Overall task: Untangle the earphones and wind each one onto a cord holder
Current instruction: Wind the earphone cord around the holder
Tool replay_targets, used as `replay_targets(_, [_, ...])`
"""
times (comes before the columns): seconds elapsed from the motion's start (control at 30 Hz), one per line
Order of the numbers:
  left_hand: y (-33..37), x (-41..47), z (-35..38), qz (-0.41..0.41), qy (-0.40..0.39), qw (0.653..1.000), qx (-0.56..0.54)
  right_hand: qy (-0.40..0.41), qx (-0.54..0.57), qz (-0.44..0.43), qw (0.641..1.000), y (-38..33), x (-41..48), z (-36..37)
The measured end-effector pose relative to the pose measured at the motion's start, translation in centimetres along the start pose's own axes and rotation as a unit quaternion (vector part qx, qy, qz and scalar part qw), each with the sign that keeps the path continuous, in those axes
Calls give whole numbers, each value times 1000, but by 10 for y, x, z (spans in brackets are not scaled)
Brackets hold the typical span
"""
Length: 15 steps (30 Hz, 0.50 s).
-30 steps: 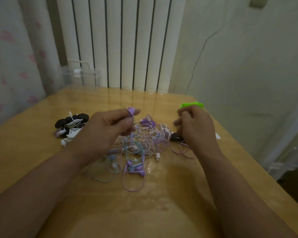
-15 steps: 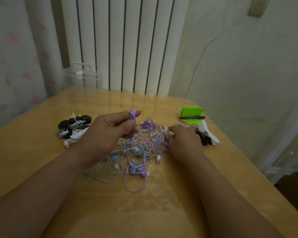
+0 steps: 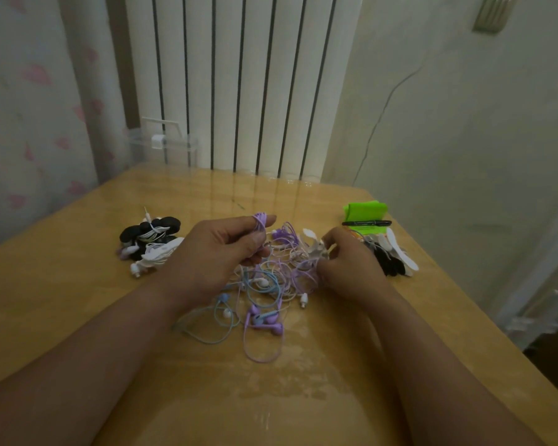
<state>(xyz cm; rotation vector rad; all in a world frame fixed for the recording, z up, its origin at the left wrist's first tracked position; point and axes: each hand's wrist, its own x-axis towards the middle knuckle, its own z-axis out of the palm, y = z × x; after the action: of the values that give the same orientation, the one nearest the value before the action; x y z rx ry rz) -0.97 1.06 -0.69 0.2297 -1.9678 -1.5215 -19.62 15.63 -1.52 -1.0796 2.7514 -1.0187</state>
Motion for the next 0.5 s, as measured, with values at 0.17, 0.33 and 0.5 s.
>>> replay_targets(0.17, [-1, 1, 0, 3, 6, 1000, 6, -12, 8, -21, 1000, -1, -3, -8])
replay_targets(0.33, [-4, 1, 1, -8, -2, 1000, 5, -43, -55, -71, 995, -1, -5, -8])
replay_targets(0.5, [-6, 1, 2, -7, -15, 999, 33, -48, -85, -93, 991, -1, -6, -11])
